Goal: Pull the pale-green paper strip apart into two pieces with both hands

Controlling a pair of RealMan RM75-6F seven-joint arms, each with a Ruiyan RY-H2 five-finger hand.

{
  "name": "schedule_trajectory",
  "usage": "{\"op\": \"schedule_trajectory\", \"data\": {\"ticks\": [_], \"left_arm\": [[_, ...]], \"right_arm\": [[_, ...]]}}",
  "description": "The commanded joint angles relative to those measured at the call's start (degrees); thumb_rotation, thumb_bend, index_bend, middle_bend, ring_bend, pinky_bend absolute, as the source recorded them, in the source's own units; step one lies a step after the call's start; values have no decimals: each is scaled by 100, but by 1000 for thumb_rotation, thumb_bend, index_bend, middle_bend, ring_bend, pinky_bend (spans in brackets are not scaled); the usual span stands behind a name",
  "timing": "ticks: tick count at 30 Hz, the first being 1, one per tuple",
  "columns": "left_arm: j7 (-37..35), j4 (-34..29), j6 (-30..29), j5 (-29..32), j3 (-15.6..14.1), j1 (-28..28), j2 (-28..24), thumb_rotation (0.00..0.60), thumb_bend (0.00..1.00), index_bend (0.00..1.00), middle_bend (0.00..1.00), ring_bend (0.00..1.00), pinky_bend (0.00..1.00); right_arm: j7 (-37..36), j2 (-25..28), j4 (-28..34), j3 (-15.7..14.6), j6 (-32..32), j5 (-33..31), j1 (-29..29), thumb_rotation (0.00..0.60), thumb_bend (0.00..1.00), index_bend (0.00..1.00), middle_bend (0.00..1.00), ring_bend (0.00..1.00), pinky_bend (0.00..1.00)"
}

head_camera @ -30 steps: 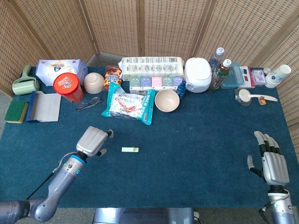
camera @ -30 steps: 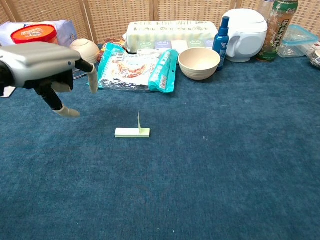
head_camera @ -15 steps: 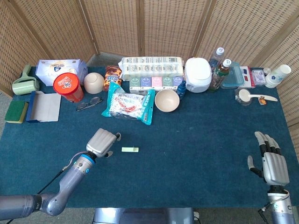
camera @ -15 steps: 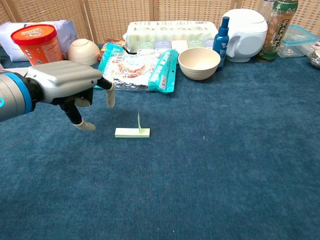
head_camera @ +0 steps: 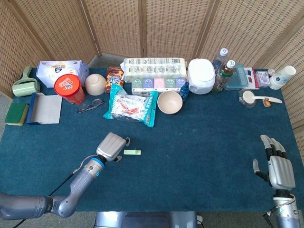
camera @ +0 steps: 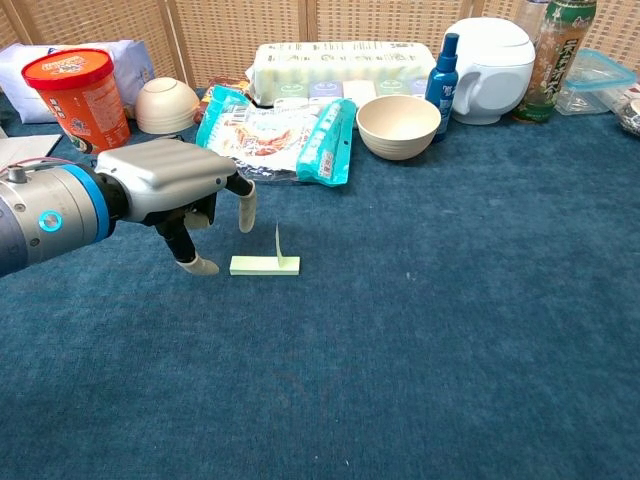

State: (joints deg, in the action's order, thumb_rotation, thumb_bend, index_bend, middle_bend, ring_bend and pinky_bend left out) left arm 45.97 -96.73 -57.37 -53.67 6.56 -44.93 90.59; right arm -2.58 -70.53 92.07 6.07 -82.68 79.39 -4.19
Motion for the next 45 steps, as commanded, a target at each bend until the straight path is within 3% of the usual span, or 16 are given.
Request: {"op": "schedule_trajectory", "data": {"ticks": [1, 21, 45], "left_arm": [[43, 61, -22, 108, -6, -49, 77, 600, 173, 401, 1000, 983, 1000], [264, 371, -152, 686, 4, -342, 496, 600, 203, 448, 1000, 987, 1000], [468, 468, -257, 1155, -39, -569, 633, 600, 203, 486, 1000, 988, 1000]], "right_arm": [[-18, 6, -10, -7, 1, -1, 9, 600, 507, 0, 109, 10, 84], [-173, 27, -103, -33, -13, -26, 89, 600, 507, 0, 109, 10, 84], [-298, 32, -178, -40, -34, -34, 158, 600, 507, 0, 109, 10, 83]]}}
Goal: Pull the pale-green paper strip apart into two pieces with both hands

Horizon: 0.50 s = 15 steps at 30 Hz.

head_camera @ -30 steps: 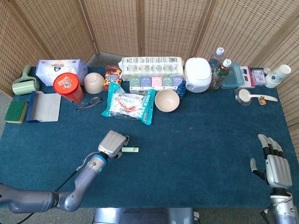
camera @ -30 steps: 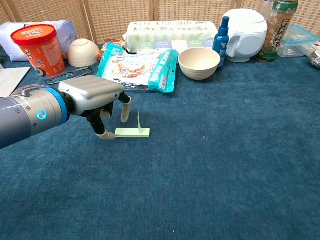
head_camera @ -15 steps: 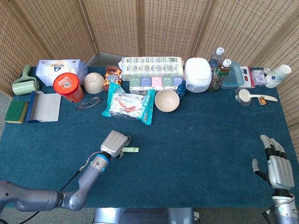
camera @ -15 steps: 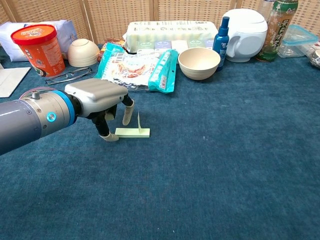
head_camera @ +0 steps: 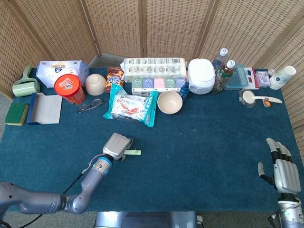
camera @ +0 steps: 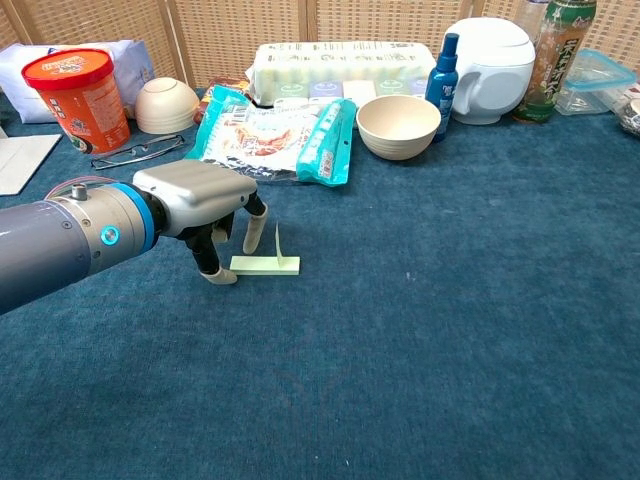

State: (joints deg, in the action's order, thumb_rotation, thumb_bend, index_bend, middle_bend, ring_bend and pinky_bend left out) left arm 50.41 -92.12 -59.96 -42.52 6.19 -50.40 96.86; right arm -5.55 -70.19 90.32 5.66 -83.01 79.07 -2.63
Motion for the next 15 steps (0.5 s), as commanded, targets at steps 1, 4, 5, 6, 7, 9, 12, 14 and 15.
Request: {"op": "schedule_trajectory", "data": {"ticks": [1, 4, 5, 6, 7, 9, 12, 14, 15], "left_arm": [[39, 10, 0, 58, -7, -37, 11, 600, 203, 486, 1000, 988, 1000], [47, 2, -8, 105, -1, -61, 22, 600, 203, 486, 1000, 988, 1000], [52, -1, -12, 118, -2, -71, 23, 600, 203, 486, 1000, 988, 1000], [57, -3, -14, 126, -4, -78, 24, 600, 203, 487, 1000, 988, 1000], [61, -9, -19, 140, -5, -87, 24, 600, 203, 488, 1000, 988, 1000], [62, -18, -28, 154, 1, -104, 25, 600, 203, 488, 1000, 988, 1000], [53, -42, -50, 172, 11, -124, 22, 600, 203, 490, 1000, 988, 1000], [58, -62, -57, 200, 13, -141, 14, 600, 203, 490, 1000, 988, 1000], [75, -72, -54, 244, 17, -156, 15, 600, 203, 490, 1000, 988, 1000]], "right_arm": [[1, -2, -9, 1, -6, -4, 7, 600, 507, 0, 109, 10, 83], [-5, -9, -18, 1, -13, -6, 16, 600, 507, 0, 109, 10, 83], [-8, -13, -25, 1, -17, -8, 21, 600, 507, 0, 109, 10, 84], [-9, -16, -30, 1, -18, -9, 23, 600, 507, 0, 109, 10, 84], [-15, -20, -34, -2, -20, -9, 29, 600, 507, 0, 109, 10, 84], [-28, -30, -45, -6, -23, -8, 37, 600, 507, 0, 109, 10, 83], [-48, -41, -66, -20, -7, -8, 44, 600, 507, 0, 109, 10, 84], [-63, -39, -78, -19, -11, 0, 48, 600, 507, 0, 110, 10, 83], [-74, -36, -87, -7, -26, 1, 51, 600, 507, 0, 110, 10, 84]]}}
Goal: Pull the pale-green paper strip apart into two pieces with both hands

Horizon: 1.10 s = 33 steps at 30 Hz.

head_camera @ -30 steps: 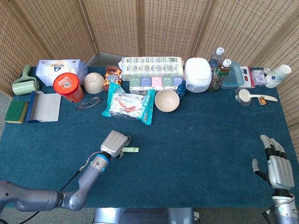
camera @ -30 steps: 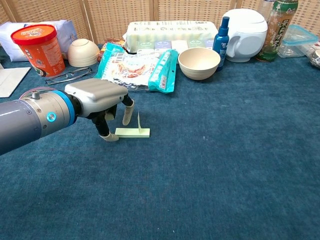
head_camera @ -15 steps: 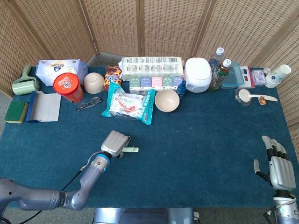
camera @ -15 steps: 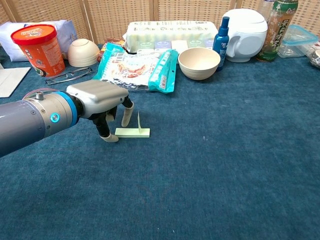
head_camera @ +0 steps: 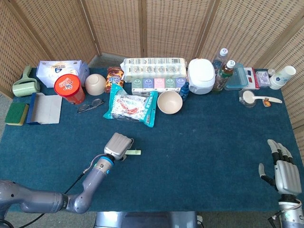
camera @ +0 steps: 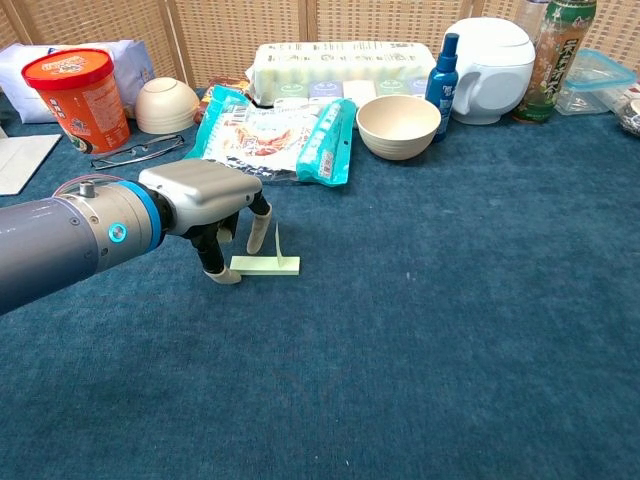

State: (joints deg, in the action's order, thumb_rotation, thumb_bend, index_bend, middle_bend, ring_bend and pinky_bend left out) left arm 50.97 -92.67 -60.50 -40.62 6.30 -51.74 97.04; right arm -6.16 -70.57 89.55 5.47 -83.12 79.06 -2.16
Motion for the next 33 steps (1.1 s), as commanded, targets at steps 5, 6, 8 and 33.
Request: {"op": "schedule_trajectory", "data": {"ticks": [5, 6, 8, 33], "left_arm": [[78, -31, -29, 193, 13, -84, 20, 600, 206, 493, 1000, 988, 1000], [89, -30, -38, 208, 12, -95, 23, 600, 209, 494, 1000, 988, 1000], [111, -30, -50, 253, 13, -121, 27, 600, 220, 495, 1000, 988, 1000], [401, -5, -69, 876, -18, -453, 40, 600, 277, 556, 1000, 989, 1000]], "right_arm": [[-39, -5, -37, 11, -7, 5, 10, 600, 507, 0, 110, 10, 83], [-44, -8, -42, 9, -6, 3, 14, 600, 507, 0, 110, 10, 83], [-63, -12, -54, 4, -7, -2, 27, 600, 507, 0, 110, 10, 83], [-167, 10, -110, 6, 37, 4, 55, 600, 490, 0, 114, 10, 83]]}}
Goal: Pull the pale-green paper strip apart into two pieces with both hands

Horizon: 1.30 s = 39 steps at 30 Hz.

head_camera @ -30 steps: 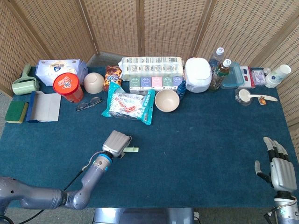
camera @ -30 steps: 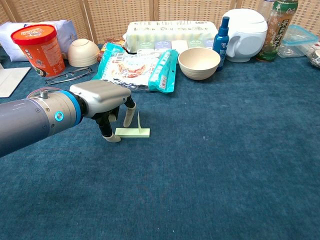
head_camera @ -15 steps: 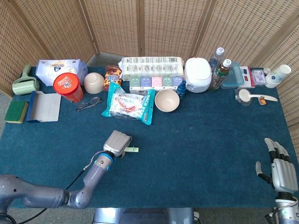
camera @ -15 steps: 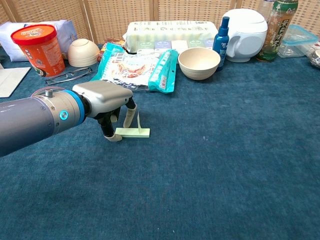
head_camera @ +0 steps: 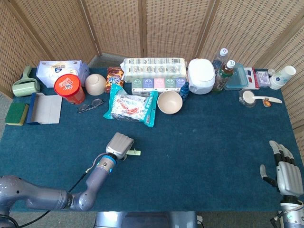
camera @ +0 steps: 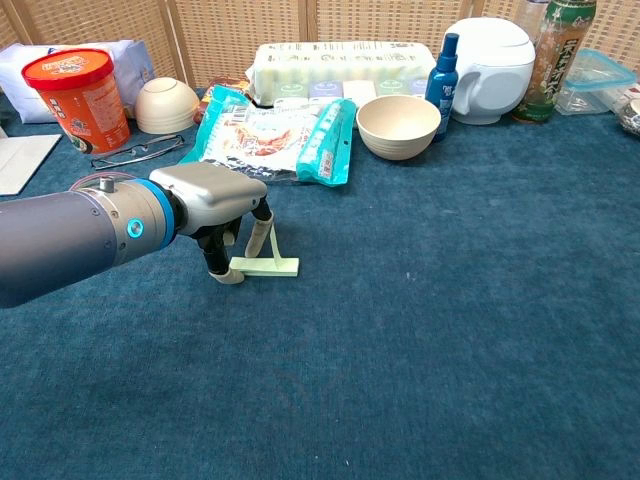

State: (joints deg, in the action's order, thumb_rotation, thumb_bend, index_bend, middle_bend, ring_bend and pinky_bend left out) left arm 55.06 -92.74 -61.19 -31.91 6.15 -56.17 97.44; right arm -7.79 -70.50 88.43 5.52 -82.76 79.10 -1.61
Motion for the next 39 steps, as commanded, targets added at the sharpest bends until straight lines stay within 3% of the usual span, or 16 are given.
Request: {"op": "schedule_trajectory", "data": {"ticks": [1, 10, 24, 31, 39], "left_arm": [[-19, 7, -6, -3, -3, -14, 2, 600, 281, 561, 1000, 990, 1000], [-80, 29, 16, -25, -39, -69, -4, 600, 283, 555, 1000, 990, 1000], [-399, 22, -73, -600, -142, 23, -138, 600, 327, 703, 1000, 1000, 1000], [-1037, -298, -17, -1587, -328, 277, -828, 600, 349, 729, 1000, 1000, 1000], [-2284, -651, 17, -2905, -575, 731, -1868, 600, 350, 738, 1000, 1000, 1000]], "right_arm": [[-5, 5, 3, 0, 4, -2, 2, 600, 489, 0, 115, 10, 83], [5, 0, 10, 3, 16, -10, 5, 600, 489, 0, 117, 10, 84], [-52, -37, -18, 31, -4, 29, -9, 600, 489, 0, 122, 10, 83], [-77, -103, -41, 50, 67, 70, -89, 600, 489, 0, 125, 10, 83], [-137, -172, -36, 62, 208, 166, -234, 600, 489, 0, 125, 10, 83]]}}
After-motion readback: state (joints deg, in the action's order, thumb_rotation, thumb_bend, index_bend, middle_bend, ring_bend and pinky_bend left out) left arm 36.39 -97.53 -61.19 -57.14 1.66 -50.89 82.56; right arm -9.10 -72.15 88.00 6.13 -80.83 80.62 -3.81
